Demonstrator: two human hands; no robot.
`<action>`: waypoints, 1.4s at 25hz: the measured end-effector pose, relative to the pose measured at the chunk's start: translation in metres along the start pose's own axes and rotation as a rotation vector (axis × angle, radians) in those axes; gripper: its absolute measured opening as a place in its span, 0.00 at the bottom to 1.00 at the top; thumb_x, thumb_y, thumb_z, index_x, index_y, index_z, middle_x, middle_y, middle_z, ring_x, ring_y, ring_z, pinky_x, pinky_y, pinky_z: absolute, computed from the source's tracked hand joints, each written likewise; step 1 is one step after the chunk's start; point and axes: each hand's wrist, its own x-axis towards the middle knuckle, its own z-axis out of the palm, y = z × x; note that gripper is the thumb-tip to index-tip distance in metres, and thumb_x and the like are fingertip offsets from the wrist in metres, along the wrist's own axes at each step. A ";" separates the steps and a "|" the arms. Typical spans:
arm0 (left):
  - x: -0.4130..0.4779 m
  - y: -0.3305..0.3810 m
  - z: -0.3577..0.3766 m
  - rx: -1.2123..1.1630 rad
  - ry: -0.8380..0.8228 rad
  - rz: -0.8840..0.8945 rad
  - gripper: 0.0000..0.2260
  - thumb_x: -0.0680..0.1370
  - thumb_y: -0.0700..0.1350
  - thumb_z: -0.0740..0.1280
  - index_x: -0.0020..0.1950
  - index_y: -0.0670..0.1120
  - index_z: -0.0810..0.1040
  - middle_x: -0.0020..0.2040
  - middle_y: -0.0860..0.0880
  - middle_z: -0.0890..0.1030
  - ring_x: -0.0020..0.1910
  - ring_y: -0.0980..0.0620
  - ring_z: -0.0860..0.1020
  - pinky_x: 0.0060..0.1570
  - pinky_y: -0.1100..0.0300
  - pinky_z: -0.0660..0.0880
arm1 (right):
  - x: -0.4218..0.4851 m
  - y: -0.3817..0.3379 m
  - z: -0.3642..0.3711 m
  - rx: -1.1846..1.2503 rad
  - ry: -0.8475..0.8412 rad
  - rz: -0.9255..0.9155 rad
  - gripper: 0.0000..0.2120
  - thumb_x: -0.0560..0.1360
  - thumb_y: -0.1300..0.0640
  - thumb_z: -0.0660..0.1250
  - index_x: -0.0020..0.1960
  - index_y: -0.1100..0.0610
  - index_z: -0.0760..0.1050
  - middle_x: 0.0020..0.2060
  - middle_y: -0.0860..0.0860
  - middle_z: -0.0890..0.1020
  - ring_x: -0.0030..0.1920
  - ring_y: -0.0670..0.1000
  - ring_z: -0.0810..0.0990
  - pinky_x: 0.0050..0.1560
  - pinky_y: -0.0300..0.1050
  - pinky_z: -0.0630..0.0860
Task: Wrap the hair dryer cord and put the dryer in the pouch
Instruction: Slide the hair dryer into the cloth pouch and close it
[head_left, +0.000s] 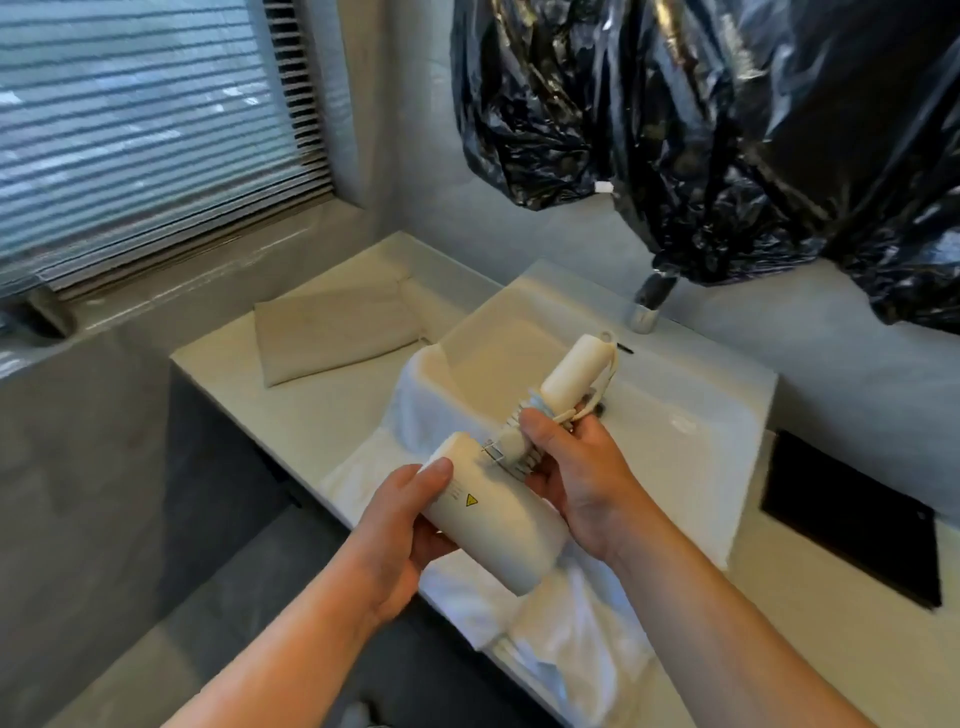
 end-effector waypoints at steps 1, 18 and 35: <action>0.007 0.010 -0.024 0.049 -0.004 -0.014 0.26 0.65 0.55 0.74 0.58 0.40 0.80 0.51 0.41 0.84 0.49 0.45 0.82 0.48 0.49 0.81 | 0.012 0.005 0.019 -0.004 -0.017 0.012 0.18 0.70 0.57 0.73 0.58 0.58 0.74 0.46 0.56 0.82 0.47 0.56 0.82 0.50 0.57 0.80; 0.065 0.093 -0.178 -0.234 0.105 0.037 0.17 0.66 0.49 0.70 0.52 0.43 0.80 0.45 0.43 0.85 0.42 0.48 0.84 0.40 0.53 0.82 | 0.102 0.039 0.186 -0.310 -0.049 0.009 0.30 0.63 0.42 0.76 0.61 0.50 0.72 0.55 0.53 0.81 0.53 0.51 0.82 0.47 0.44 0.79; 0.260 0.182 -0.165 0.244 -0.105 -0.057 0.21 0.68 0.46 0.74 0.61 0.45 0.78 0.51 0.47 0.86 0.52 0.48 0.84 0.53 0.51 0.81 | 0.257 0.034 0.157 0.191 0.213 0.046 0.40 0.54 0.44 0.79 0.62 0.57 0.76 0.57 0.57 0.82 0.58 0.57 0.80 0.52 0.49 0.80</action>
